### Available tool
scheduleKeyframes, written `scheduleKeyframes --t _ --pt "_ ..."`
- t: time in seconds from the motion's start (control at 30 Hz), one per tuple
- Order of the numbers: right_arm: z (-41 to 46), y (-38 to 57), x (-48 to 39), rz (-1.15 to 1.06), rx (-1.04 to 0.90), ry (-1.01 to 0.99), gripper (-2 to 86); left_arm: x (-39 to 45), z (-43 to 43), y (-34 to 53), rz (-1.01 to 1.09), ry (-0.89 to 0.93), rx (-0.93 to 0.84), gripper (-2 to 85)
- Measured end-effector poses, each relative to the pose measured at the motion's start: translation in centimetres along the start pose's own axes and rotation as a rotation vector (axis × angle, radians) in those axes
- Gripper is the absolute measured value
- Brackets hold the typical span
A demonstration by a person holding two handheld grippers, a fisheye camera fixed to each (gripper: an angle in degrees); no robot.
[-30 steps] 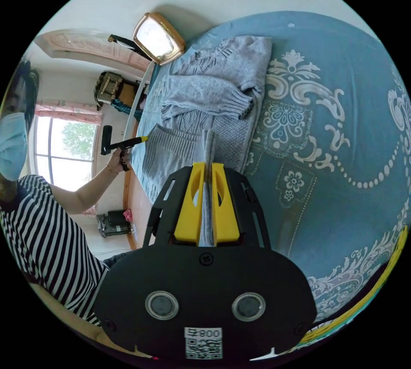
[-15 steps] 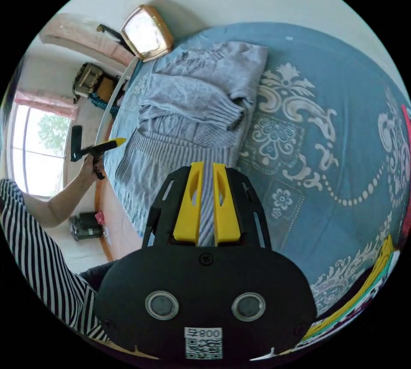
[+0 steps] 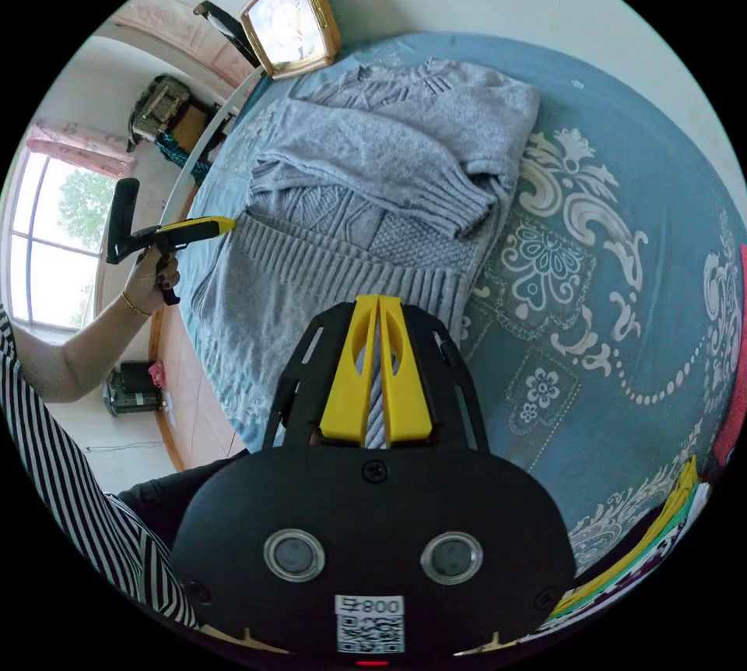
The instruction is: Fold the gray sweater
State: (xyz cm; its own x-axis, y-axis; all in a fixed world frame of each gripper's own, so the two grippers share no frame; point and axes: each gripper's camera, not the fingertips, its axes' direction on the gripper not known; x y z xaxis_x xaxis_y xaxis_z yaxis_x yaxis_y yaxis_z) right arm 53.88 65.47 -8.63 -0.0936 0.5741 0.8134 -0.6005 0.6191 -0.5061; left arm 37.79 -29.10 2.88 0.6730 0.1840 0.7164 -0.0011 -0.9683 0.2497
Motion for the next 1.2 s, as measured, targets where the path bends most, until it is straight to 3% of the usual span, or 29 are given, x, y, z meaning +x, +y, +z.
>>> scheduleKeyframes --t 0.53,0.7,1.0,1.2 --pt "2.8 0.0 4.7 0.095 0.036 -0.090 1.1 -4.1 4.7 1.0 -0.071 0.031 0.024 3.7" --pt "1.0 1.0 7.0 0.133 0.108 -0.159 5.6 -6.2 3.0 3.4 -0.130 0.054 0.076 6.4" --pt "1.6 9.7 12.0 0.323 -0.062 -0.349 9.0 -12.7 3.7 11.3 -0.391 0.166 -0.099 10.3" --pt "3.3 10.9 14.0 0.386 -0.045 -0.437 8.2 -15.7 6.4 12.4 -0.457 0.235 -0.150 8.8"
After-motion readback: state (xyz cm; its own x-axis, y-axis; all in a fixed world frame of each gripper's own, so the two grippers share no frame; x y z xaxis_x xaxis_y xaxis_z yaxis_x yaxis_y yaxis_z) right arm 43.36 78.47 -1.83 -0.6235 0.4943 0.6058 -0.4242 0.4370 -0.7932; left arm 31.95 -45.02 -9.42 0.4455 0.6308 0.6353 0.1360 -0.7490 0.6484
